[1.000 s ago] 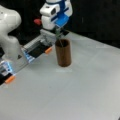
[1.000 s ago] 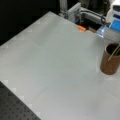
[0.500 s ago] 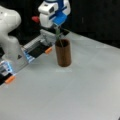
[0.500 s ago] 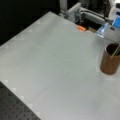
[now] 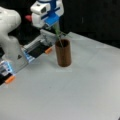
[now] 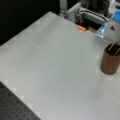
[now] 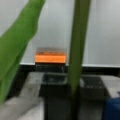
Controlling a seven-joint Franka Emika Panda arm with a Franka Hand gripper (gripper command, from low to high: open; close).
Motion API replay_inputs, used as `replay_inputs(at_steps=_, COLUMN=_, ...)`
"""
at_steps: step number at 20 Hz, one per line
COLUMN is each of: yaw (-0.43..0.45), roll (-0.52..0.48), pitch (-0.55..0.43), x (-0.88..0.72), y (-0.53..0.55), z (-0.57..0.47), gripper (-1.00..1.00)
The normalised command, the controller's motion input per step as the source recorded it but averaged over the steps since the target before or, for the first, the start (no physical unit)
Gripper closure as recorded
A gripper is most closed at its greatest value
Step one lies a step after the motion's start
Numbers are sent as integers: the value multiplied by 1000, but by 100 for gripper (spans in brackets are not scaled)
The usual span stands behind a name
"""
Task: Flower insertion into a vase
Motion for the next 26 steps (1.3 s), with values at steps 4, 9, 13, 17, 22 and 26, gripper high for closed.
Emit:
replay_inputs(at_steps=4, yaw=8, roll=217, pitch=-60, x=-443, y=-235, z=-76, gripper=100)
replay_inputs(at_steps=9, yaw=56, roll=264, pitch=116, x=-191, y=-88, z=-16, gripper=100)
replay_inputs(at_steps=13, yaw=69, roll=289, pitch=330, x=15, y=-9, z=97, gripper=100)
replay_inputs(at_steps=17, yaw=127, roll=246, pitch=452, x=166, y=36, z=178, gripper=100)
replay_inputs(at_steps=22, yaw=210, roll=135, pitch=491, x=314, y=104, z=224, gripper=100)
replay_inputs(at_steps=26, yaw=242, roll=65, pitch=553, x=411, y=167, z=236, gripper=100)
